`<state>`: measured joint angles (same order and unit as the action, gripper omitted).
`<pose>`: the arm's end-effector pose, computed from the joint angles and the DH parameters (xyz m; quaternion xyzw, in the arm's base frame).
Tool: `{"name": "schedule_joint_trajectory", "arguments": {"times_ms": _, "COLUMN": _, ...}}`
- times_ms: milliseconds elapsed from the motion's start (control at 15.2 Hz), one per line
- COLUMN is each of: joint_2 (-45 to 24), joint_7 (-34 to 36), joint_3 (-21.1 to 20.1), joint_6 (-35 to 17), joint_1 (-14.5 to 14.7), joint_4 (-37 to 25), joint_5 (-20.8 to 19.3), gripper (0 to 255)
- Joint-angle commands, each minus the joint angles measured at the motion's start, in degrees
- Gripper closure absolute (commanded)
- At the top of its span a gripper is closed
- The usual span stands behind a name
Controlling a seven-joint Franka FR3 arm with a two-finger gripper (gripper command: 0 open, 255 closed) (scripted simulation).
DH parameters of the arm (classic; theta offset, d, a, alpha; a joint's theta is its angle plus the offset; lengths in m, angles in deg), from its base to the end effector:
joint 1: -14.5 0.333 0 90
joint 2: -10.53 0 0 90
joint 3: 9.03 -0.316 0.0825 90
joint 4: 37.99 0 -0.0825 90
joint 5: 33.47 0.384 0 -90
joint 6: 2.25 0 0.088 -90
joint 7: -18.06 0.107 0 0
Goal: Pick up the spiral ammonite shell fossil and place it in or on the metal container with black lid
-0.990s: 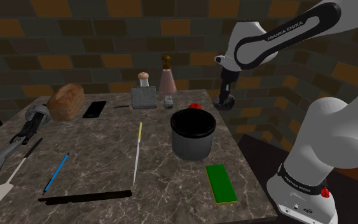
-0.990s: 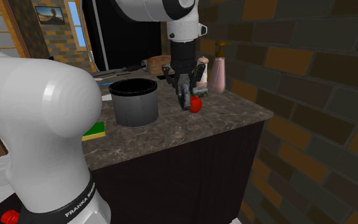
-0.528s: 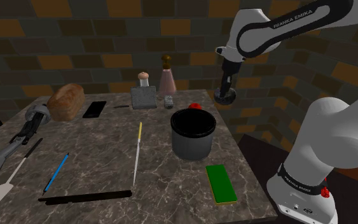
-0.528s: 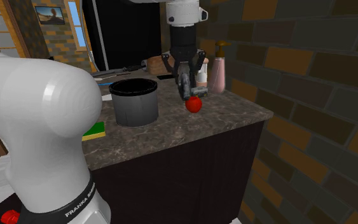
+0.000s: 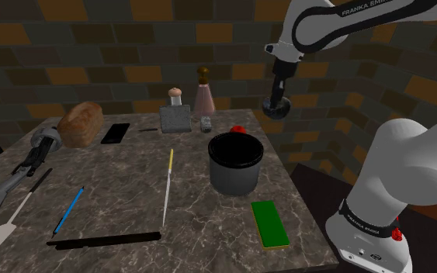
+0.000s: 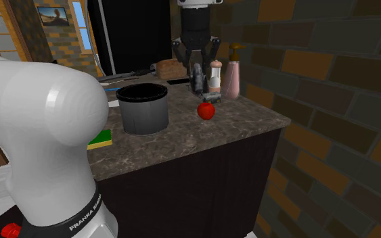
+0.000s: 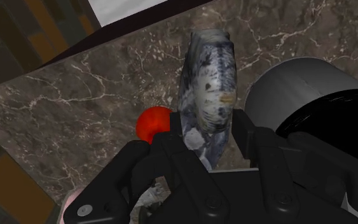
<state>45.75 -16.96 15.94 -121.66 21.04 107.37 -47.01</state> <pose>0.3622 -0.1400 0.4693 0.9726 0.2230 0.0647 0.0116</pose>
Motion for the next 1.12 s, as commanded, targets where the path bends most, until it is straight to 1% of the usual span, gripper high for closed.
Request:
{"name": "schedule_joint_trajectory", "arguments": {"times_ms": 0, "joint_2": 0.6, "joint_7": 0.1, "joint_3": -0.4, "joint_6": 1.8, "joint_1": 0.0, "joint_4": -1.1, "joint_5": 0.2, "gripper": 255}}
{"name": "schedule_joint_trajectory", "arguments": {"times_ms": 462, "joint_2": 1.5, "joint_7": 0.1, "joint_3": -1.6, "joint_6": 7.1, "joint_1": 0.3, "joint_4": -5.6, "joint_5": 0.9, "gripper": 255}}
{"name": "schedule_joint_trajectory", "arguments": {"times_ms": 792, "joint_2": 2.0, "joint_7": 7.3, "joint_3": -7.8, "joint_6": 7.4, "joint_1": 2.9, "joint_4": -4.7, "joint_5": 3.5, "gripper": 255}}
{"name": "schedule_joint_trajectory", "arguments": {"times_ms": 1056, "joint_2": 1.0, "joint_7": 12.9, "joint_3": -12.5, "joint_6": 7.3, "joint_1": 5.3, "joint_4": -5.1, "joint_5": 5.8, "gripper": 255}}
